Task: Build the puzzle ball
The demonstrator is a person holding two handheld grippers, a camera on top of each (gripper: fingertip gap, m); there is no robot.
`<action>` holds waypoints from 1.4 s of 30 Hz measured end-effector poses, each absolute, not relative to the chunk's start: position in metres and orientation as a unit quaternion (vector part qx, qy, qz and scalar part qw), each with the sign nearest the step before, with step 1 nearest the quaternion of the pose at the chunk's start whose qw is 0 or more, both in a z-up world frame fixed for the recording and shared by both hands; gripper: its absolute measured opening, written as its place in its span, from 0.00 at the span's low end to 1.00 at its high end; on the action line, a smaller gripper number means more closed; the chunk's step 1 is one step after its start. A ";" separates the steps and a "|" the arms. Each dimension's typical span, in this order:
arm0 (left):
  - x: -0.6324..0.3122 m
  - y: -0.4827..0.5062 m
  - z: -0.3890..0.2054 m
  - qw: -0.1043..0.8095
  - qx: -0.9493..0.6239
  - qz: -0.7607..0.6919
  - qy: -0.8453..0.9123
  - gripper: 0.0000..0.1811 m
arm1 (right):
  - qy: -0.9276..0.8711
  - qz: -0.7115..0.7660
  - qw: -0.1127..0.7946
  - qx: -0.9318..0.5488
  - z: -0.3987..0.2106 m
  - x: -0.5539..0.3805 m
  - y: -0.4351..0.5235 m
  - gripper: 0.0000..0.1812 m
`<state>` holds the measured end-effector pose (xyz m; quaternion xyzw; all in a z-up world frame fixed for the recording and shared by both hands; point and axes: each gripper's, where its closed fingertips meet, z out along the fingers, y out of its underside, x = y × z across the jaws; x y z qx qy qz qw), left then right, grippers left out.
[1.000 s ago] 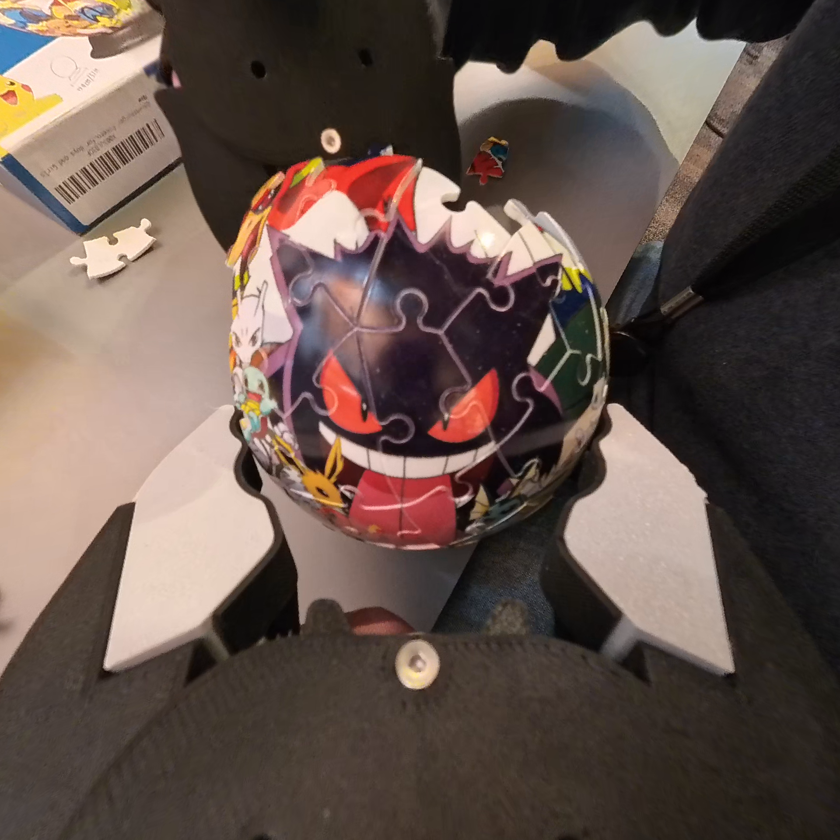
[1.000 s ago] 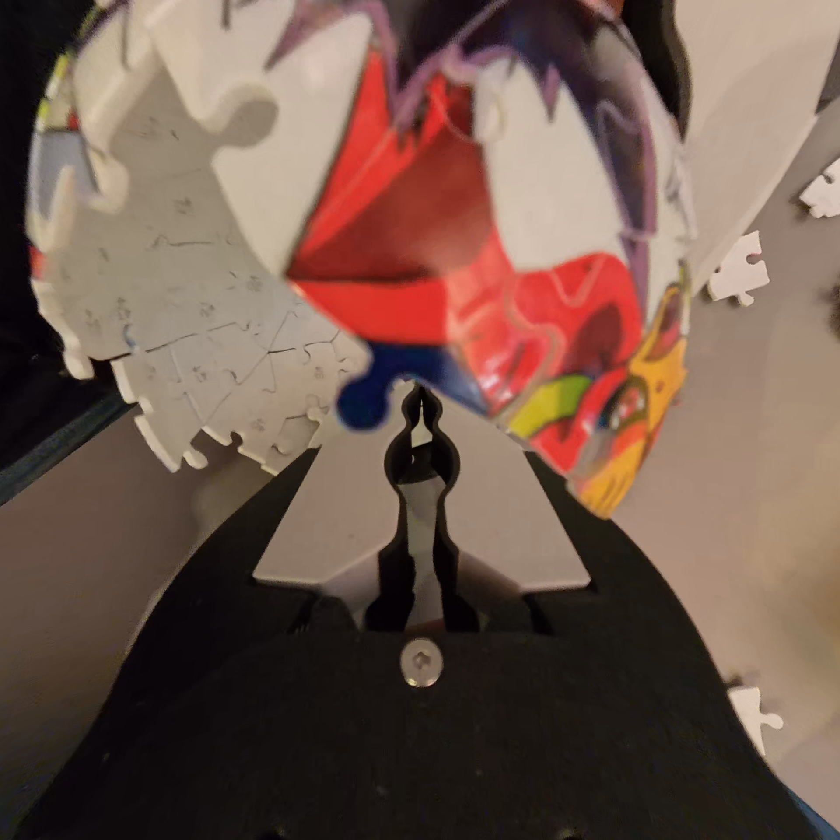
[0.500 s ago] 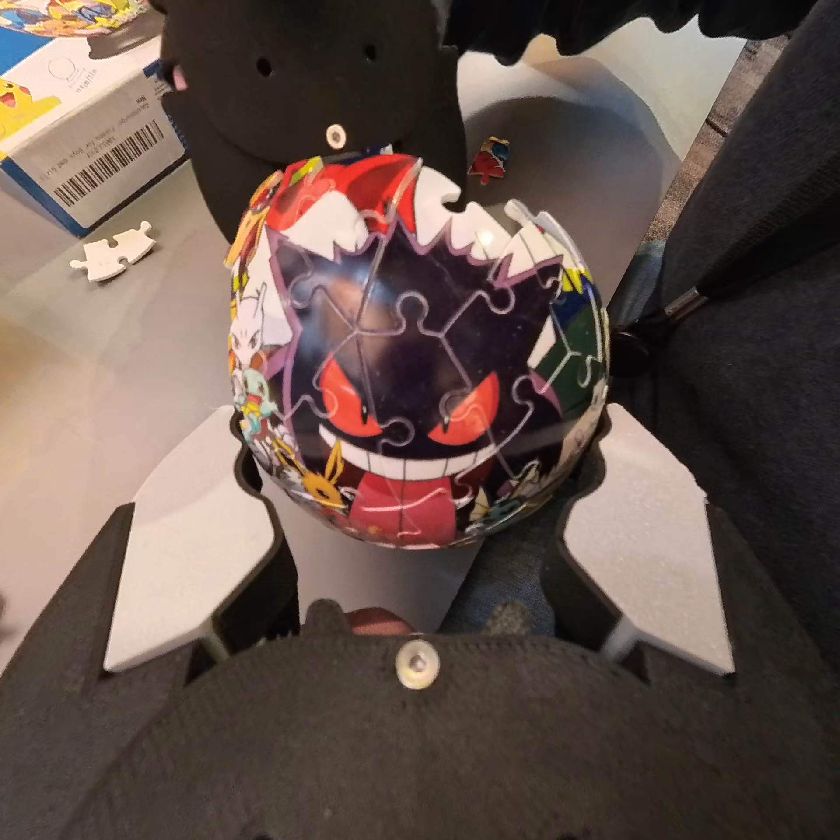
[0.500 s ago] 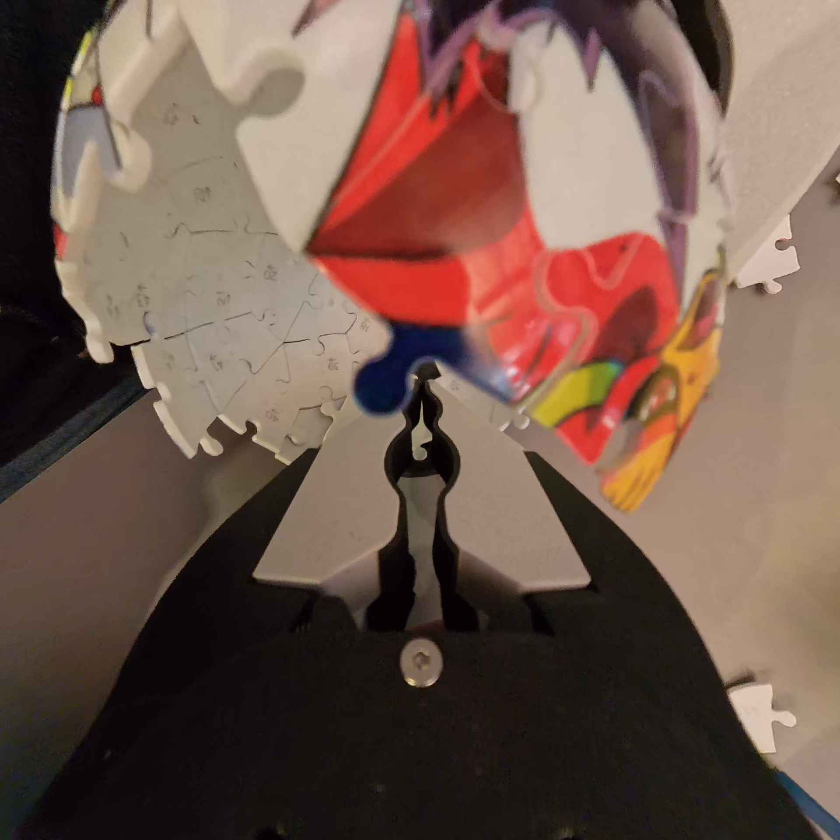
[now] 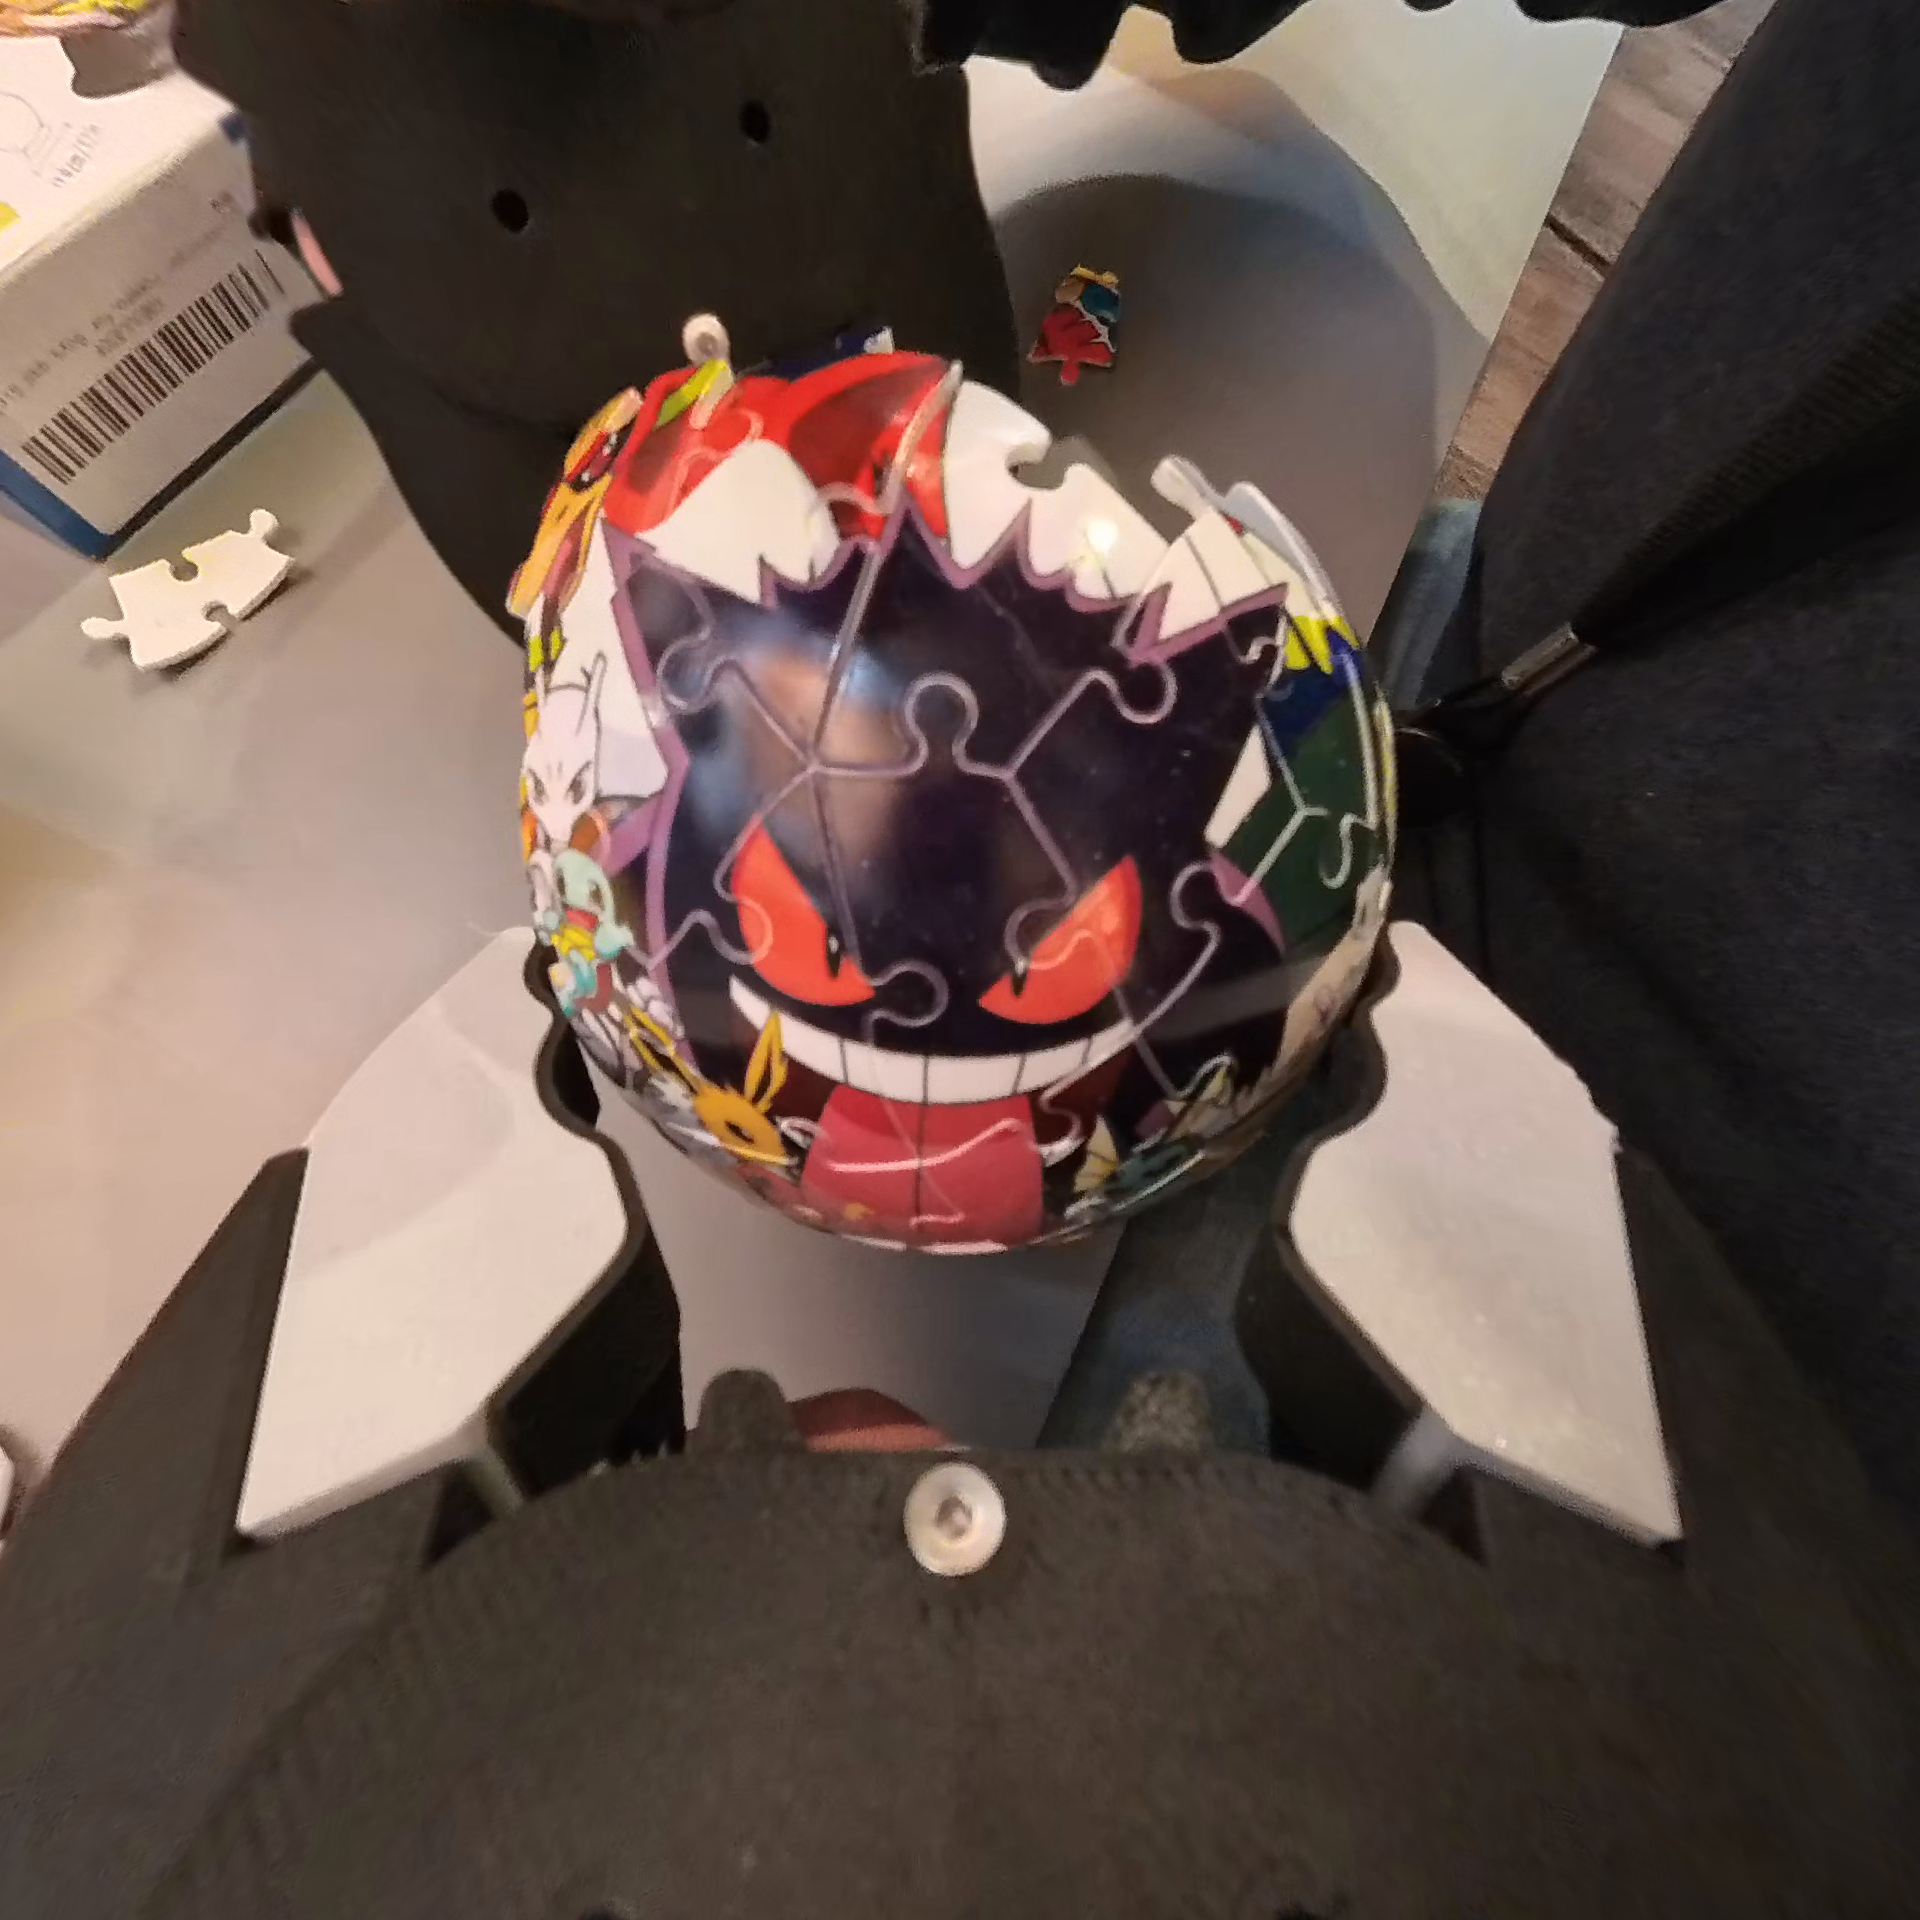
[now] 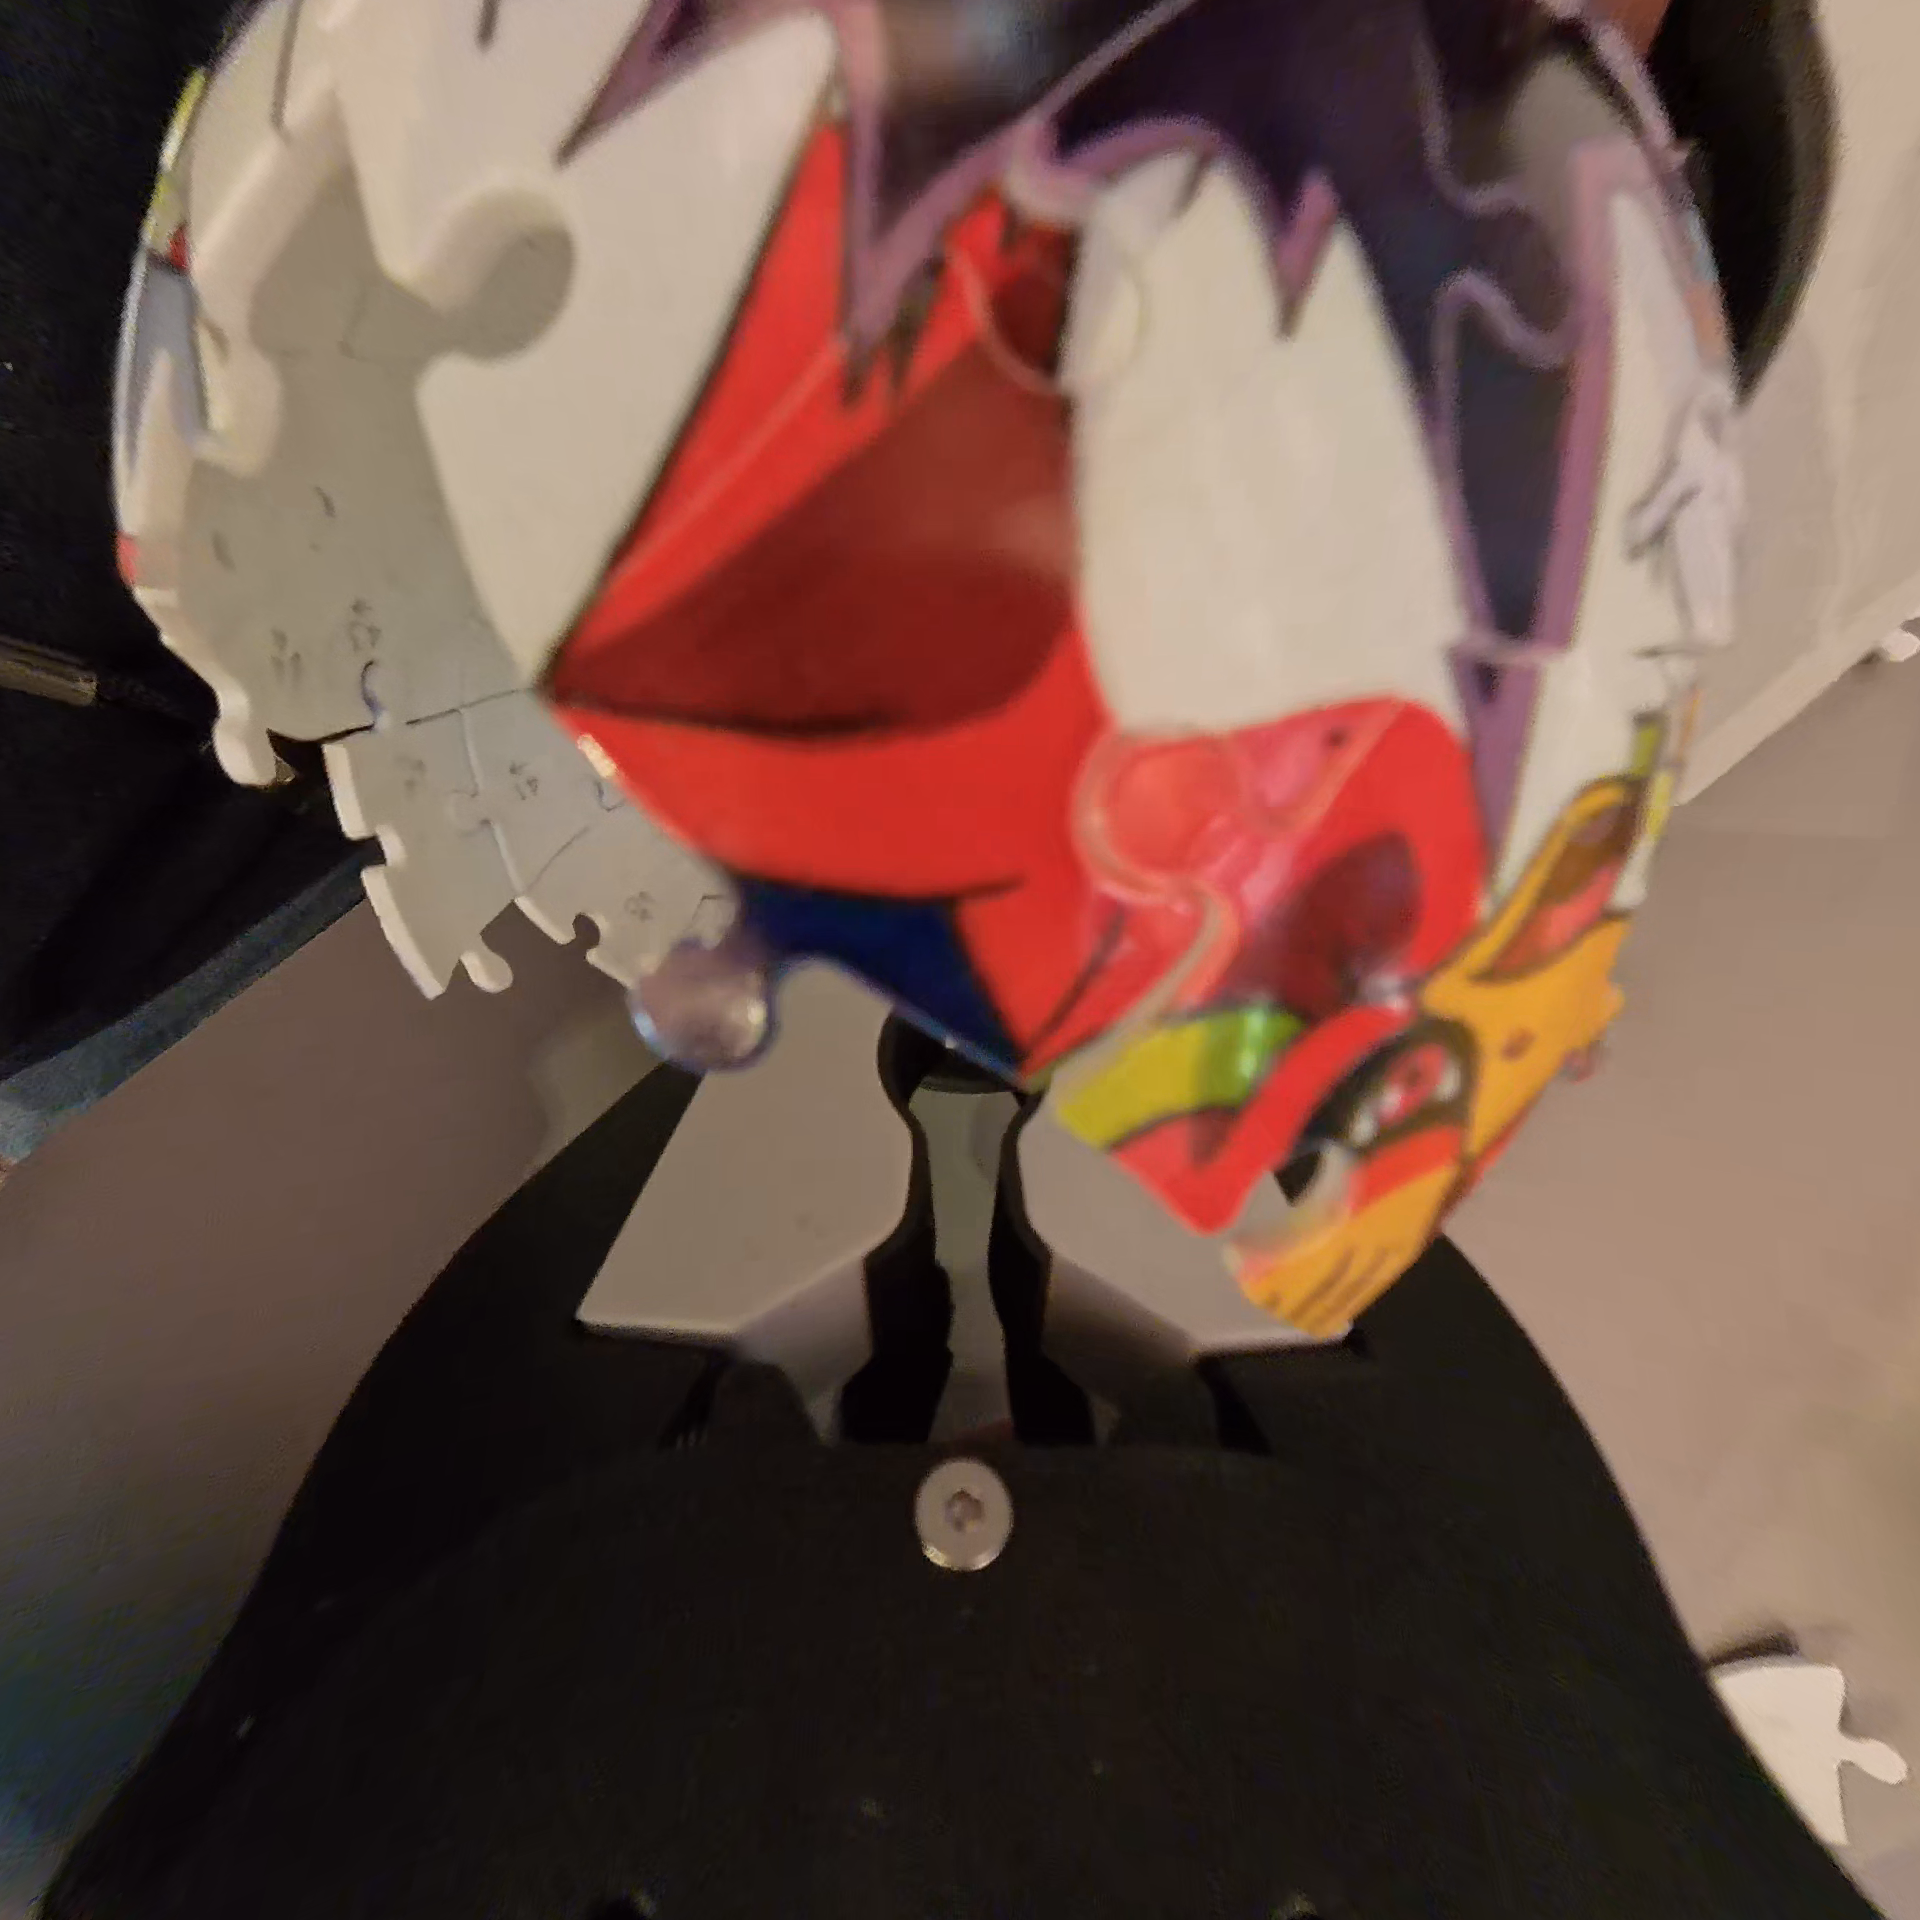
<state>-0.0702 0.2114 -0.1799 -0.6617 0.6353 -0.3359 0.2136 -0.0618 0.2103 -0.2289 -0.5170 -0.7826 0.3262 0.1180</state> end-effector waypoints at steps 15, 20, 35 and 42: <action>-0.069 0.215 -0.180 0.204 -0.653 -0.333 0.648 0.75 | -0.746 0.347 0.121 -0.555 -0.228 -0.061 0.210 0.00; -0.069 0.216 -0.180 0.204 -0.652 -0.335 0.649 0.75 | -0.723 0.366 0.163 -0.563 -0.217 -0.064 0.215 0.00; -0.069 0.217 -0.180 0.203 -0.651 -0.332 0.652 0.75 | -0.735 0.317 0.171 -0.575 -0.227 -0.060 0.218 0.00; -0.069 0.217 -0.180 0.203 -0.650 -0.331 0.654 0.75 | -0.734 0.330 0.164 -0.570 -0.227 -0.058 0.216 0.00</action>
